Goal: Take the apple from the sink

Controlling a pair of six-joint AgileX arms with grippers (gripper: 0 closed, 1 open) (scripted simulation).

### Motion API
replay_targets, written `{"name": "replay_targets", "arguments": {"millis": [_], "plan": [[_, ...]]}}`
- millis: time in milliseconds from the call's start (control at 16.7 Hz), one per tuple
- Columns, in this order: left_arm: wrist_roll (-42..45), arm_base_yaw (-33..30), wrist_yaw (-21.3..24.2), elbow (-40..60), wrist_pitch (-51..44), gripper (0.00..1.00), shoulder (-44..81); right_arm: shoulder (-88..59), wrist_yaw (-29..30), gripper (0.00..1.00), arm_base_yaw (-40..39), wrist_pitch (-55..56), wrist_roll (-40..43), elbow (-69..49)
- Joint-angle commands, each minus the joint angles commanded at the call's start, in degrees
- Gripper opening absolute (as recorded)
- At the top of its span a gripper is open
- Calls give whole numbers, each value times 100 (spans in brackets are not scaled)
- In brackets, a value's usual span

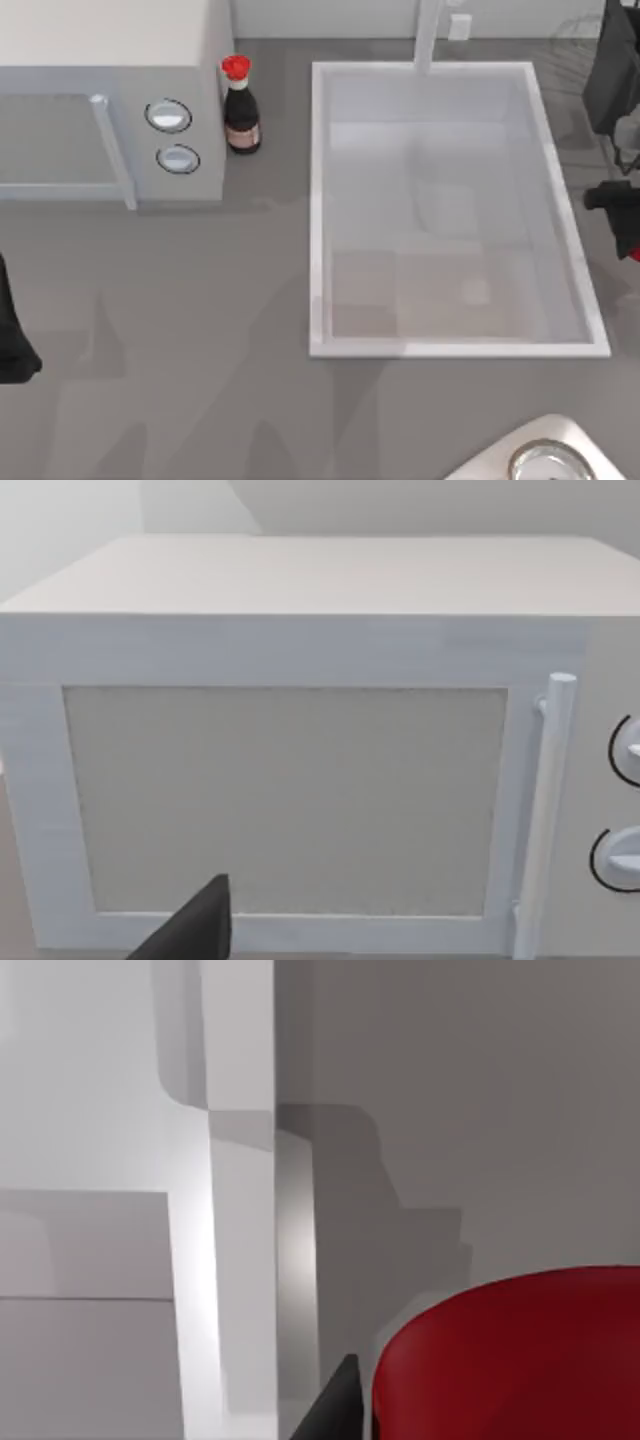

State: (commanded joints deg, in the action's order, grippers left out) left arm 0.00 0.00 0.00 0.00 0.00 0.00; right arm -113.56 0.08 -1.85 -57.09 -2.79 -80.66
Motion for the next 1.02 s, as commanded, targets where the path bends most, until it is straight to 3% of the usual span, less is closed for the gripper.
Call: {"name": "replay_targets", "arguments": {"millis": [660,1020], "plan": [[0,0,0,0,0,100,0,0,0,98,0,0,0,0],[0,0,0,0,0,100,0,0,0,100,0,0,0,0]]}}
